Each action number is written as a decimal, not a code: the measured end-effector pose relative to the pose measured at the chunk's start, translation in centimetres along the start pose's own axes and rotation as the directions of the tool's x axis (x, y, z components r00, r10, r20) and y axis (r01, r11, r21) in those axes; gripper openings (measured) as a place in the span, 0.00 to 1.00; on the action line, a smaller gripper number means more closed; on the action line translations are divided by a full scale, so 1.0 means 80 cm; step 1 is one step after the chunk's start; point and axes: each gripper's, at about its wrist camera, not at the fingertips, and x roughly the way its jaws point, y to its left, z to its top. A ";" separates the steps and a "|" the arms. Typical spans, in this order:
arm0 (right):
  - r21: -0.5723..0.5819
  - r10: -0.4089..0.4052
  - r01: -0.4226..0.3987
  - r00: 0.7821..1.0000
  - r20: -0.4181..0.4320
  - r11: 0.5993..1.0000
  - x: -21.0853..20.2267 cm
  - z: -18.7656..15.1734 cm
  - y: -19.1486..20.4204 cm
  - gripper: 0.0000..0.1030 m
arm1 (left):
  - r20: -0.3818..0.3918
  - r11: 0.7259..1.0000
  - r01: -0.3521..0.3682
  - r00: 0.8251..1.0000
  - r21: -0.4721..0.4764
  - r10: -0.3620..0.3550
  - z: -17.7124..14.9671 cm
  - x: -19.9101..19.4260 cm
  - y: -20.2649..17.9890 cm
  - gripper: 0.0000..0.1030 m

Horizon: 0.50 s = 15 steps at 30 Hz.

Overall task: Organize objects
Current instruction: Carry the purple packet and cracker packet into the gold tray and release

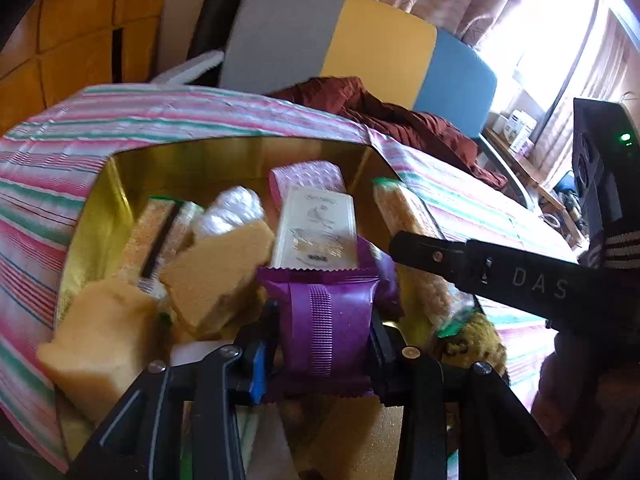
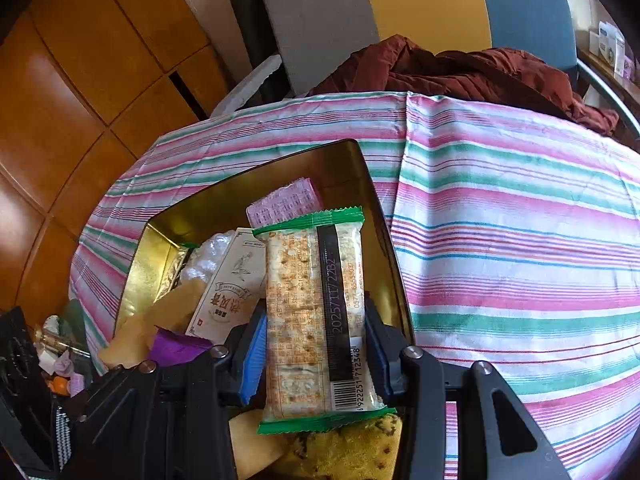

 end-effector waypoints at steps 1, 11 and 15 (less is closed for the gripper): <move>-0.003 0.004 -0.004 1.000 0.005 1.000 -0.001 0.000 0.000 0.44 | 0.000 1.000 0.007 1.000 -0.009 -0.007 -0.001 -0.002 0.000 0.49; 0.005 -0.002 0.002 0.999 0.045 1.000 -0.018 -0.006 -0.001 0.44 | 0.053 0.999 -0.045 0.998 -0.021 0.046 -0.015 -0.035 0.009 0.53; -0.009 -0.009 0.009 0.999 0.050 1.000 -0.024 -0.014 0.002 0.44 | 0.085 0.996 -0.090 0.992 -0.002 0.090 -0.018 -0.053 0.009 0.53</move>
